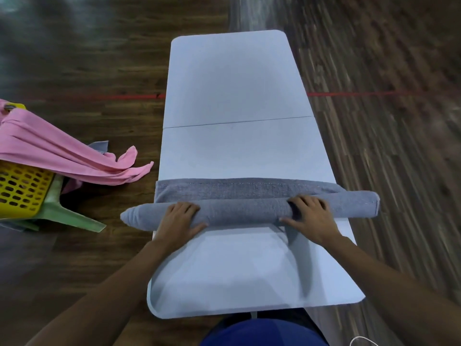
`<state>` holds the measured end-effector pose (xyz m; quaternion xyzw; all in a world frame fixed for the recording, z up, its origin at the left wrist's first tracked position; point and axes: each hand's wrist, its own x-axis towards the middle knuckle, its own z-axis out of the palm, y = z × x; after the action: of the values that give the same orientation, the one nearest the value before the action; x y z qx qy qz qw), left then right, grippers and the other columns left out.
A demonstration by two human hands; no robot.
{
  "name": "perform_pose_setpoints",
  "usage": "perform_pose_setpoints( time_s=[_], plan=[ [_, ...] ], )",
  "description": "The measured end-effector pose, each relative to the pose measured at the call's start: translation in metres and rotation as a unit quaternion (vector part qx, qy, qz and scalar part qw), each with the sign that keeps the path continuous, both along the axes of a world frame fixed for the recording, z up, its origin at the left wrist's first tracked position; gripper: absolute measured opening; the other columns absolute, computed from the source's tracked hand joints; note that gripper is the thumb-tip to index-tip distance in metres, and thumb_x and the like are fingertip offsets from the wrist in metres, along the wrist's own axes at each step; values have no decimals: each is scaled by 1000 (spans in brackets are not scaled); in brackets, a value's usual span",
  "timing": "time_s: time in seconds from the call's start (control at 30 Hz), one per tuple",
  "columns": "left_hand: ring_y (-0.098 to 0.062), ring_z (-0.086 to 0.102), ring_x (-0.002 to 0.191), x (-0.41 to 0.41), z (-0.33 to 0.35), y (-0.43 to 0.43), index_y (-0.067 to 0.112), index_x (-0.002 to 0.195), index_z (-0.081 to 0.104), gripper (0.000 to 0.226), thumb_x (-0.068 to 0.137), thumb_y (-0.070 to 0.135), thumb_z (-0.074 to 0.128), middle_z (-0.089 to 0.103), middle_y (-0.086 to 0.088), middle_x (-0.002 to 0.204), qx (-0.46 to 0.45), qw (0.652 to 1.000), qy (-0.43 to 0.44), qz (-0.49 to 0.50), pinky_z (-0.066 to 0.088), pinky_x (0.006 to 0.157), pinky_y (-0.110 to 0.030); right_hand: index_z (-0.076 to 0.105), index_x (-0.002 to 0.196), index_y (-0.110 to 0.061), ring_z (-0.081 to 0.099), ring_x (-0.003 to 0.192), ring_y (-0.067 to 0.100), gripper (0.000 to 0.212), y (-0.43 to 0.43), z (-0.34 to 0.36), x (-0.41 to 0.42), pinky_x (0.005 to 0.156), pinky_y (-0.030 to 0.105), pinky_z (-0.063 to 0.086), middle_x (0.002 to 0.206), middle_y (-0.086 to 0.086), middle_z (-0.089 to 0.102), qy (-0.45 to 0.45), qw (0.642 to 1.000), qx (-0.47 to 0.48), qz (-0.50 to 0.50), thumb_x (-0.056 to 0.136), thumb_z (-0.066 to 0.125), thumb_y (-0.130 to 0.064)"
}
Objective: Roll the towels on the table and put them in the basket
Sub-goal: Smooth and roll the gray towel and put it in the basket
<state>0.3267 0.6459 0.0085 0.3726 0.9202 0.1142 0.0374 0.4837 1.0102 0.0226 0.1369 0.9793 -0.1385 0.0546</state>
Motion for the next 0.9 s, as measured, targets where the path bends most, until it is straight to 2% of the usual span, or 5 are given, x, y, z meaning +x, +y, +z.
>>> perform_pose_setpoints(
  time_s=[0.17,0.37,0.57,0.77,0.9],
  plan=[
    [-31,64,98,-3,-2,-3,12,118,62,55,67,24,79,67,-12,112,-58,997,-48,12,50,93,-46,54,128,-25,52,121,26,57,2,-10,2,108,43,24,125,0,59,-18,999,29,25,75,73,-30],
    [-18,63,90,-36,28,7,31,94,59,36,66,52,50,68,1,97,-77,953,-288,46,45,75,-29,54,100,-32,57,96,19,42,26,27,-40,81,34,39,102,-5,64,-273,952,-140,2,61,59,-46],
    [-32,60,102,-45,17,8,10,119,61,51,88,47,43,66,-13,114,19,989,-41,140,45,91,-44,50,129,-28,47,124,22,55,47,15,-42,108,46,27,134,-1,53,-47,992,24,-117,86,51,-63],
    [-29,33,138,-56,3,-13,27,149,25,75,86,56,56,38,-6,149,-220,972,-66,45,18,115,-51,26,143,-39,34,135,15,86,80,6,-17,114,55,10,143,-10,40,-171,982,80,32,72,56,-77],
    [-31,48,119,-53,7,2,20,145,28,61,93,43,49,52,-11,130,-224,965,-96,98,36,102,-47,41,126,-30,55,110,24,56,77,5,-25,98,46,39,119,-1,58,-180,982,41,-34,81,60,-58]
  ],
)
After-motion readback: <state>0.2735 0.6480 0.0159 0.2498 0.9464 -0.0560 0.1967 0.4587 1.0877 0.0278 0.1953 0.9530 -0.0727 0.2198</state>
